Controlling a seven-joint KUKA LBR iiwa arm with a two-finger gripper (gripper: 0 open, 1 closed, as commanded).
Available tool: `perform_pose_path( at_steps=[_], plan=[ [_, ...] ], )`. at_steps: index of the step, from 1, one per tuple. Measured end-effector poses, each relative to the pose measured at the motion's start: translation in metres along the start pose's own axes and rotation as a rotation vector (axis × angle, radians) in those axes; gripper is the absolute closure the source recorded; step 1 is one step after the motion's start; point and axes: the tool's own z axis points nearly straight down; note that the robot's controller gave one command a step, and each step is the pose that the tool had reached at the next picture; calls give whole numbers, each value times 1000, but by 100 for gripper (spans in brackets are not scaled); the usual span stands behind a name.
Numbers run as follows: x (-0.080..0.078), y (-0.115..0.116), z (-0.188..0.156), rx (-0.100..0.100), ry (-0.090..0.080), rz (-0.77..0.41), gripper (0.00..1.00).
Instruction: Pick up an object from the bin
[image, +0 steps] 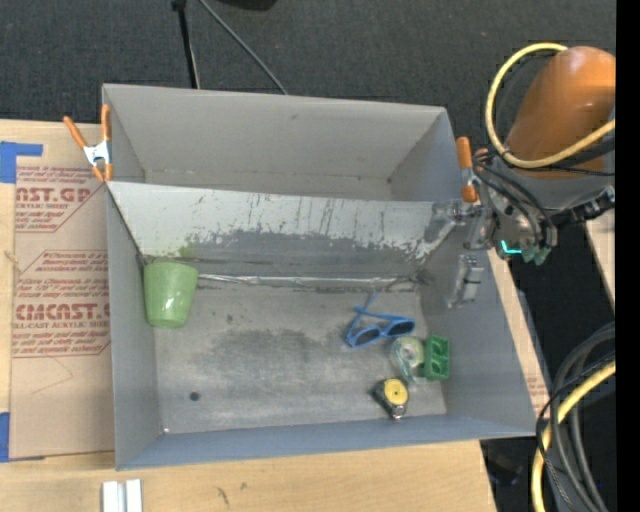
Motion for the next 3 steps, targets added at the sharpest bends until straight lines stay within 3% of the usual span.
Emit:
perform_pose_path(
  at_steps=[1,2,3],
  plan=[
    [26,5,179,-1,2,-113,0],
    [21,5,172,2,-12,-113,100],
    [-5,4,26,2,-17,-25,100]
  ],
)
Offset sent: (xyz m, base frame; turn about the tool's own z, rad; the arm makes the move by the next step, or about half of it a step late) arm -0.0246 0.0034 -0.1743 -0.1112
